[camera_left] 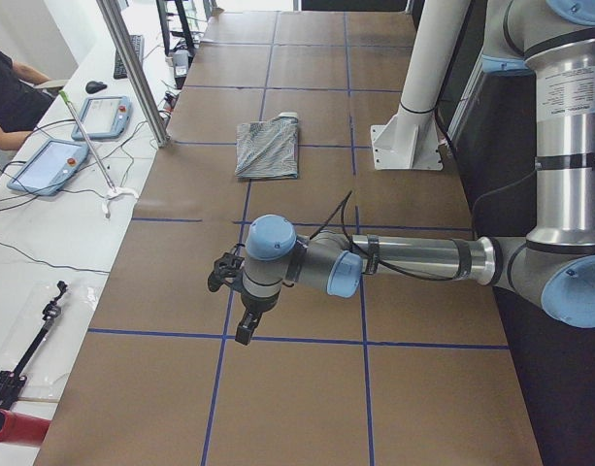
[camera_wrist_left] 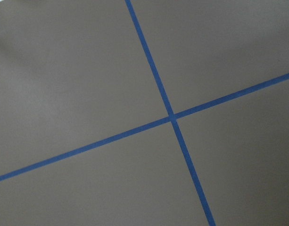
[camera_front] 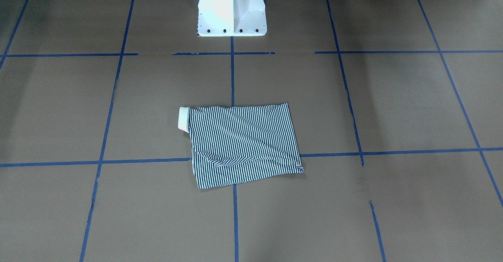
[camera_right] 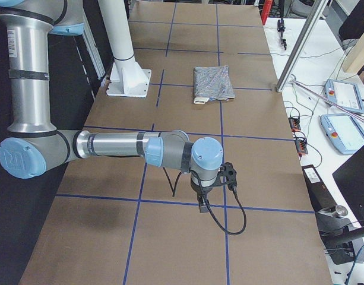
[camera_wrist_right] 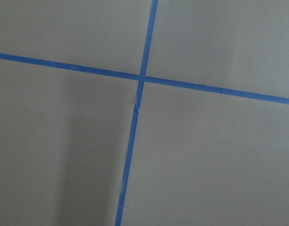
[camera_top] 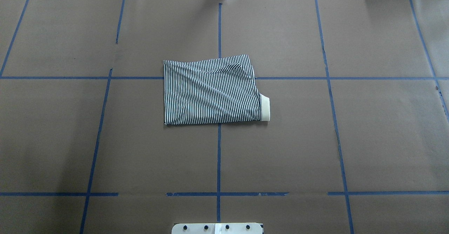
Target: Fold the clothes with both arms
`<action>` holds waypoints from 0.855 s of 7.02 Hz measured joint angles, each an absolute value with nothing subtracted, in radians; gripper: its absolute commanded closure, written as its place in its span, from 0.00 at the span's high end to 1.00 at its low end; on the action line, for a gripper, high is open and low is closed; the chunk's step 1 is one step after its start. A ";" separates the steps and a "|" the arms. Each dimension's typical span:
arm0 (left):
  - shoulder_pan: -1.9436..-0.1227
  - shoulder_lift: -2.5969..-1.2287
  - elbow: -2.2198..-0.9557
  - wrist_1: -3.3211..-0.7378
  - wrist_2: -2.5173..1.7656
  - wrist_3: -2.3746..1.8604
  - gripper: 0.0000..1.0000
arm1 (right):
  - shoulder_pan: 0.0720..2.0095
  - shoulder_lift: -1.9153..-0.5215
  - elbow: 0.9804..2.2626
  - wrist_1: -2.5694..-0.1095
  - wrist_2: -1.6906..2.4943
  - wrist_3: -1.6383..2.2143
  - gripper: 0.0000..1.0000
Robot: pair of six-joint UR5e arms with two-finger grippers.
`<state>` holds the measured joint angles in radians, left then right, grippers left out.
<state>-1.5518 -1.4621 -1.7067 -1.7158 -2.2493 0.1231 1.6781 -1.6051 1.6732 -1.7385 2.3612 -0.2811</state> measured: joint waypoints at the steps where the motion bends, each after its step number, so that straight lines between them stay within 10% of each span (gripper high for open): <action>1: -1.551 -1.470 -1.705 -1.661 -2.264 0.122 1.00 | 1.674 -1.605 1.665 -1.737 2.364 -0.260 1.00; 6: -1.551 -1.492 -1.704 -1.573 -2.277 0.123 1.00 | 1.602 -1.605 1.651 -1.641 2.360 -0.102 1.00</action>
